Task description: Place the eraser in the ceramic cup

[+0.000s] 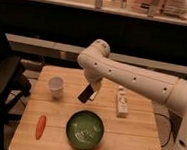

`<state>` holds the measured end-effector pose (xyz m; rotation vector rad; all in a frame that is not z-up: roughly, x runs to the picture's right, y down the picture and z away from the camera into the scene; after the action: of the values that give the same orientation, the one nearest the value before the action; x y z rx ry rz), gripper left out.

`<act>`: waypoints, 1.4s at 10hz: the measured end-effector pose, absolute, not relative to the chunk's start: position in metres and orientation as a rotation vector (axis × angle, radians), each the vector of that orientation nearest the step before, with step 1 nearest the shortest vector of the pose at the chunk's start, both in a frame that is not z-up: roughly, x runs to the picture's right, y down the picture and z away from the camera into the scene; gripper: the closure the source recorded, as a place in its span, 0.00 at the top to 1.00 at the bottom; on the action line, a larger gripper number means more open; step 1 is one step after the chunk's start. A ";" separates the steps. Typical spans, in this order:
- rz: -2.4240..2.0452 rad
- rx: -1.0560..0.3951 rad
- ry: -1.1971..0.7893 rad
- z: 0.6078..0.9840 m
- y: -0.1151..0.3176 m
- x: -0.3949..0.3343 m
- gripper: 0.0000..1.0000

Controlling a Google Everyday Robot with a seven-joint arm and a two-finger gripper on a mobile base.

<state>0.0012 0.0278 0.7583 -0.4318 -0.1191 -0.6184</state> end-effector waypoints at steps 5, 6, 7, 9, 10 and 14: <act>-0.638 -0.390 -0.130 0.758 0.011 -0.019 0.03; -0.645 -0.377 -0.127 0.759 0.009 -0.029 0.03; -0.649 -0.369 -0.125 0.760 0.008 -0.037 0.03; -0.662 -0.354 -0.126 0.762 0.001 -0.057 0.03; -0.667 -0.350 -0.127 0.762 -0.002 -0.064 0.03; -0.686 -0.323 -0.124 0.765 -0.002 -0.079 0.03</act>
<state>-0.0792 -0.0016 0.7653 -0.3232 -0.1236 -0.6857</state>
